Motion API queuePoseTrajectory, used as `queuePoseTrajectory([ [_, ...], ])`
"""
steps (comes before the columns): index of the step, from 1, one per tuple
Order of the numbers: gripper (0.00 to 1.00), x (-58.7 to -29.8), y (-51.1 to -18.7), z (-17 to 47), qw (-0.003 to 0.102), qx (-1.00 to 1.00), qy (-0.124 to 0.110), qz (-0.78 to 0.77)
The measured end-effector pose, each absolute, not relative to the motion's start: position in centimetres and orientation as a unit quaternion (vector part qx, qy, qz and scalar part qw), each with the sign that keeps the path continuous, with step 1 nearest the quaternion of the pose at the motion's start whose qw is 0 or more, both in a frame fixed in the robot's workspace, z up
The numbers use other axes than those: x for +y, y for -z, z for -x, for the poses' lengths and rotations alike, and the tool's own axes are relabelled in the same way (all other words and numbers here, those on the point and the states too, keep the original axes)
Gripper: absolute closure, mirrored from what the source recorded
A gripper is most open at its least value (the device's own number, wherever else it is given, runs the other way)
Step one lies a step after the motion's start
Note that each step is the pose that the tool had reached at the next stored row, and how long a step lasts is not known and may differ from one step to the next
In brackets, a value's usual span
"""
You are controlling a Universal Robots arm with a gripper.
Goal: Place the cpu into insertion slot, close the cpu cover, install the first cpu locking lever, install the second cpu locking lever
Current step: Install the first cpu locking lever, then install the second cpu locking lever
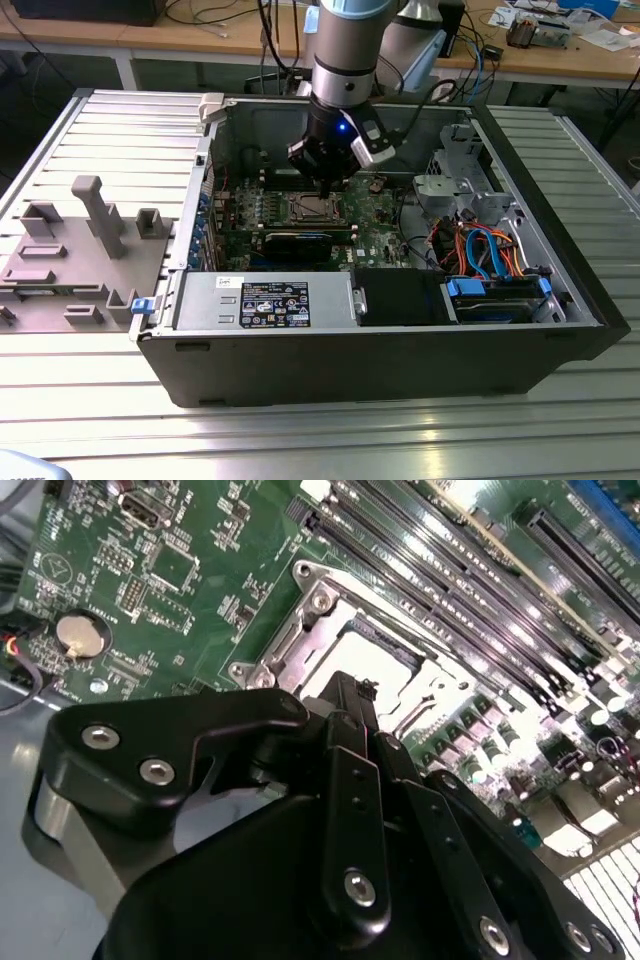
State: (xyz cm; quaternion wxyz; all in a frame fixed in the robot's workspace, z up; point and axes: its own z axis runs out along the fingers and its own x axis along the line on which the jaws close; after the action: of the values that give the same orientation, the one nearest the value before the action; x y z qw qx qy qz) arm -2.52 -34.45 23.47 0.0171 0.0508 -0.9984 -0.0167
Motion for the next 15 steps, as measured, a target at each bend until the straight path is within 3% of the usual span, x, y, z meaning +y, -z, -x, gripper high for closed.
queuePoseTrajectory([
  [15,0.89,-35.07,-23.68,2.52,0.017,-0.998,0.020,-0.051],
])
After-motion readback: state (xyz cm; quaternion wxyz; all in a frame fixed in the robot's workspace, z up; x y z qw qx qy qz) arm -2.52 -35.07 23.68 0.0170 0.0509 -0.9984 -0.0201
